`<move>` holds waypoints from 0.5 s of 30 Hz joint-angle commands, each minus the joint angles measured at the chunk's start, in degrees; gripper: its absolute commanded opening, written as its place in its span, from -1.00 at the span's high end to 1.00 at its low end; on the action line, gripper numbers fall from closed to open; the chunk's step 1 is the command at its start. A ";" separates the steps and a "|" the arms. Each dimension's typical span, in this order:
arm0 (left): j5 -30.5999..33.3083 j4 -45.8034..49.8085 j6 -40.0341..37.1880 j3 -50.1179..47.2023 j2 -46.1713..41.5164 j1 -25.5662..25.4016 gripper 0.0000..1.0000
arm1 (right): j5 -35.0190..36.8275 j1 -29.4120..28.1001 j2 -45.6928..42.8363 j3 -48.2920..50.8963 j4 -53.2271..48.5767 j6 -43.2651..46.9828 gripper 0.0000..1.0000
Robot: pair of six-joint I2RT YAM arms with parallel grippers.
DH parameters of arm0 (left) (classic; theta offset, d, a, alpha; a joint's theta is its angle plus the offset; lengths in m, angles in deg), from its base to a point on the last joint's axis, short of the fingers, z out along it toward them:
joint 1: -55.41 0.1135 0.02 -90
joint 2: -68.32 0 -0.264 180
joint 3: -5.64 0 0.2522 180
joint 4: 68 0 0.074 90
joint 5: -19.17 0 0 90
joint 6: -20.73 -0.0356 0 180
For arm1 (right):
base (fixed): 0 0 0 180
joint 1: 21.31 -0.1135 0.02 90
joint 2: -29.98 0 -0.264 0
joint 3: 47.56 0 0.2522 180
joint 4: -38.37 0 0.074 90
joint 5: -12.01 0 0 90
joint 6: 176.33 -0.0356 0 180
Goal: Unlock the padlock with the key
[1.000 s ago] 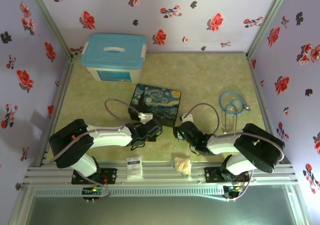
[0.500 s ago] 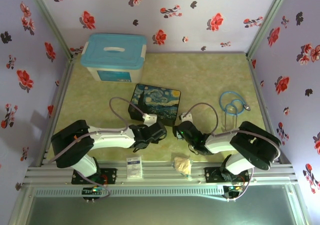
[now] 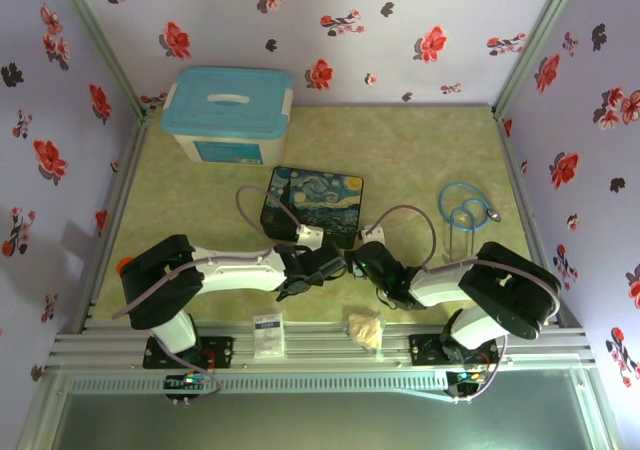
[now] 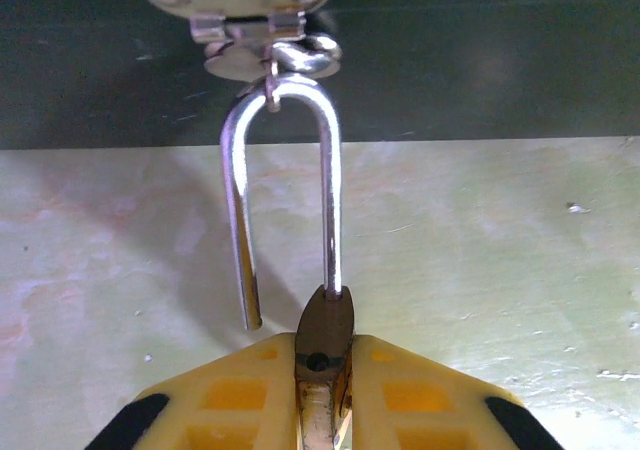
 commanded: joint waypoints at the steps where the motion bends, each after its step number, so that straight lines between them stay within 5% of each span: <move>1: 2.54 4.80 0.64 0.09 -0.16 -0.35 0.67 | -0.24 0.15 1.09 -0.31 -1.85 -1.33 0.11; 15: 4.54 7.89 -0.12 5.05 4.58 -2.28 0.61 | -0.24 0.13 1.43 0.37 -1.32 -2.00 0.11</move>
